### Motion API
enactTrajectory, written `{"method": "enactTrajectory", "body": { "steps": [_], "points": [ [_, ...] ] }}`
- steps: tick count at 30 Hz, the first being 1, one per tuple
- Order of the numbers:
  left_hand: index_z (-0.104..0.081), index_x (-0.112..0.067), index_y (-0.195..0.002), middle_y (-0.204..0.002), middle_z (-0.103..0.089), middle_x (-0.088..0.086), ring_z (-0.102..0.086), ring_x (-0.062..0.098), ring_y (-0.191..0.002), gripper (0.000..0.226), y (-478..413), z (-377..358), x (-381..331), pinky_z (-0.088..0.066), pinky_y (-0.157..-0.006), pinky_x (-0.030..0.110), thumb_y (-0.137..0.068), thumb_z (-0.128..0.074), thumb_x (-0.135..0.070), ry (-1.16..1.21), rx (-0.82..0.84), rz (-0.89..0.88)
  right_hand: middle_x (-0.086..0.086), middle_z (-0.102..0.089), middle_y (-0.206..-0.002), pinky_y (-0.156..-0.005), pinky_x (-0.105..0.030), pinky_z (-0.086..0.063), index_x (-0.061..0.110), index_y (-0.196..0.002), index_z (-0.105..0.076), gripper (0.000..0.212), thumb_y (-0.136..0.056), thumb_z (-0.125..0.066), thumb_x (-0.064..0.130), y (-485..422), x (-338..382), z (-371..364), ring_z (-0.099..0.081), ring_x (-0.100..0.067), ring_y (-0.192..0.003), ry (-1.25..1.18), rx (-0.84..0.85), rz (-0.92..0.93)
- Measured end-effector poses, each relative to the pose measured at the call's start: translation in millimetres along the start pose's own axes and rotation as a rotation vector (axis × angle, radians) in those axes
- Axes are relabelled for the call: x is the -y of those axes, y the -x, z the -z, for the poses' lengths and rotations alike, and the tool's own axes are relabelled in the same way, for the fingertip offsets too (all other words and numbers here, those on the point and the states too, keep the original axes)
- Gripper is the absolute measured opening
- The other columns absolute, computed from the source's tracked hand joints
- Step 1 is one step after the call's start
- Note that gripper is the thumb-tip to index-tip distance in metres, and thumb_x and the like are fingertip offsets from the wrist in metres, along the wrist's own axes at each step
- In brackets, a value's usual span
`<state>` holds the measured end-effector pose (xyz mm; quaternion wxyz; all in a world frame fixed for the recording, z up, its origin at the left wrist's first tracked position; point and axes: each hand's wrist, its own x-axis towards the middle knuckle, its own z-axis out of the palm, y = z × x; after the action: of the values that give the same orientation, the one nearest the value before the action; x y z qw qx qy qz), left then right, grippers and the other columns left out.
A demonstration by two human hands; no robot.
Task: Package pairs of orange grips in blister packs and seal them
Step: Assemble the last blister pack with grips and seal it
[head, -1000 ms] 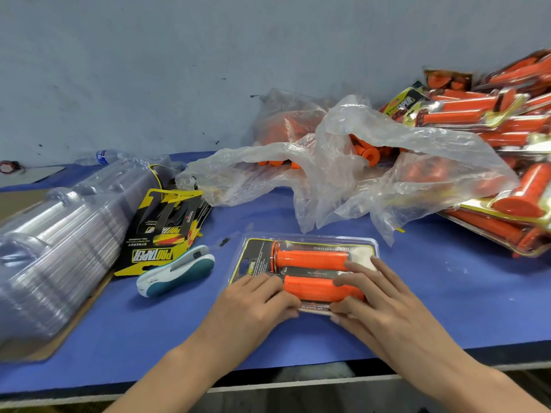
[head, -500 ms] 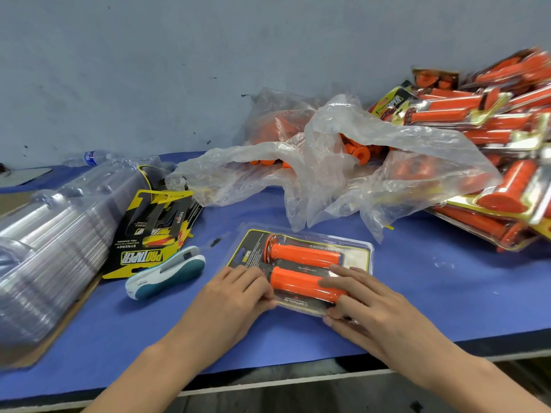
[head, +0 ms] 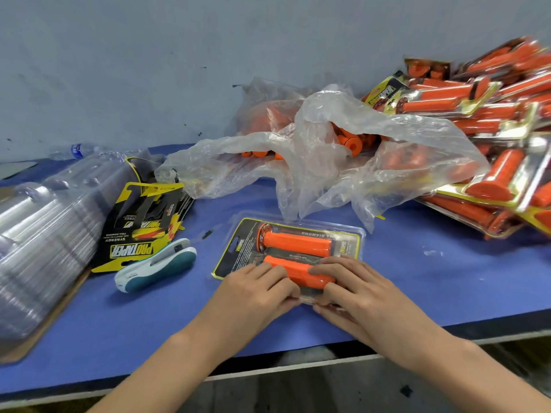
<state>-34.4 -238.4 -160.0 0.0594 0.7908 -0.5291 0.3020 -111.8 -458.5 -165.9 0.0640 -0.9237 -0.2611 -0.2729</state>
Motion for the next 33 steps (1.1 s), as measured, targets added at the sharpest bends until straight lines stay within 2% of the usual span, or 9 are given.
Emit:
{"method": "enactTrajectory", "body": {
  "steps": [5, 11, 15, 21, 24, 26, 27, 31, 33],
  "points": [
    [-0.067, -0.019, -0.084, -0.083, -0.063, -0.005, -0.059, 0.017, -0.071, 0.023, 8.5, 1.2, 9.4, -0.051, -0.062, 0.033, -0.099, -0.055, -0.031, 0.022, -0.007, 0.034, 0.002, -0.061, -0.123, -0.101, -0.027, -0.043, 0.017, -0.081, -0.06, 0.023, -0.096, -0.06, 0.034, -0.4, -0.2, 4.4, -0.055, -0.02, -0.119, -0.053, -0.001, -0.03],
    [-0.065, -0.019, -0.085, -0.086, -0.061, -0.006, -0.057, 0.016, -0.073, 0.014, 12.4, -2.0, 6.1, -0.05, -0.065, 0.03, -0.095, -0.061, -0.028, 0.047, -0.005, 0.081, 0.003, -0.063, -0.116, -0.085, -0.007, -0.036, 0.016, -0.069, -0.044, 0.036, -0.089, -0.067, 0.034, -3.4, 1.7, 1.0, -0.058, -0.014, -0.112, -0.198, -0.046, -0.103],
    [-0.065, -0.019, -0.085, -0.086, -0.062, -0.007, -0.058, 0.016, -0.074, 0.015, 13.0, -2.3, 7.5, -0.051, -0.065, 0.03, -0.096, -0.062, -0.029, 0.068, -0.017, 0.097, 0.006, -0.064, -0.114, -0.062, -0.022, -0.051, 0.016, -0.062, -0.041, 0.044, -0.084, -0.07, 0.04, -1.1, 1.6, -1.6, -0.059, -0.001, -0.106, -0.177, -0.125, -0.147],
    [-0.065, -0.02, -0.086, -0.087, -0.061, -0.008, -0.057, 0.015, -0.076, 0.021, 15.2, -0.6, 8.5, -0.051, -0.066, 0.03, -0.098, -0.056, -0.035, 0.079, 0.011, 0.108, 0.003, -0.065, -0.109, -0.052, -0.016, -0.039, 0.016, -0.059, -0.04, 0.046, -0.083, -0.071, 0.043, 3.8, 1.3, -5.0, -0.052, 0.0, -0.098, -0.058, -0.181, -0.126],
    [-0.065, -0.02, -0.086, -0.087, -0.061, -0.008, -0.057, 0.014, -0.075, 0.022, 15.7, 0.7, 9.2, -0.05, -0.066, 0.03, -0.098, -0.054, -0.035, 0.091, 0.011, 0.115, 0.003, -0.063, -0.115, -0.066, -0.013, -0.034, 0.019, -0.072, -0.05, 0.034, -0.09, -0.065, 0.043, 1.0, 0.0, -6.2, -0.057, -0.008, -0.101, 0.005, -0.123, -0.059],
    [-0.065, -0.019, -0.085, -0.086, -0.061, -0.007, -0.057, 0.015, -0.075, 0.022, 15.6, 0.7, 8.8, -0.05, -0.066, 0.03, -0.098, -0.055, -0.034, 0.086, 0.01, 0.123, 0.005, -0.061, -0.122, -0.085, -0.022, -0.047, 0.024, -0.099, -0.065, 0.016, -0.093, -0.061, 0.039, -1.0, -0.7, -9.0, -0.057, -0.018, -0.108, -0.002, -0.081, -0.014],
    [-0.065, -0.019, -0.085, -0.086, -0.061, -0.007, -0.058, 0.016, -0.076, 0.022, 15.6, 0.3, 8.0, -0.051, -0.066, 0.031, -0.098, -0.056, -0.033, 0.081, 0.013, 0.126, 0.005, -0.06, -0.124, -0.091, -0.029, -0.049, 0.029, -0.111, -0.067, 0.02, -0.093, -0.06, 0.037, -1.8, -0.3, -9.8, -0.057, -0.021, -0.11, -0.005, -0.062, -0.007],
    [-0.066, -0.021, -0.09, -0.09, -0.063, -0.009, -0.06, 0.014, -0.081, 0.027, 19.6, 4.1, 14.4, -0.048, -0.072, 0.031, -0.099, -0.052, -0.042, 0.071, 0.018, 0.095, 0.003, -0.059, -0.125, -0.093, -0.037, -0.048, 0.037, -0.109, -0.07, 0.02, -0.096, -0.056, 0.039, -1.8, 0.3, -10.9, -0.054, -0.024, -0.11, -0.034, -0.033, -0.006],
    [-0.067, -0.021, -0.096, -0.094, -0.065, -0.006, -0.061, 0.019, -0.085, 0.033, 27.5, 11.7, 32.8, -0.045, -0.076, 0.034, -0.098, -0.047, -0.048, 0.011, -0.027, 0.24, 0.004, -0.058, -0.127, -0.094, -0.037, -0.047, 0.037, -0.109, -0.071, 0.021, -0.097, -0.055, 0.039, -1.1, -0.6, -10.1, -0.053, -0.024, -0.112, -0.073, -0.017, -0.026]
  ]
}}
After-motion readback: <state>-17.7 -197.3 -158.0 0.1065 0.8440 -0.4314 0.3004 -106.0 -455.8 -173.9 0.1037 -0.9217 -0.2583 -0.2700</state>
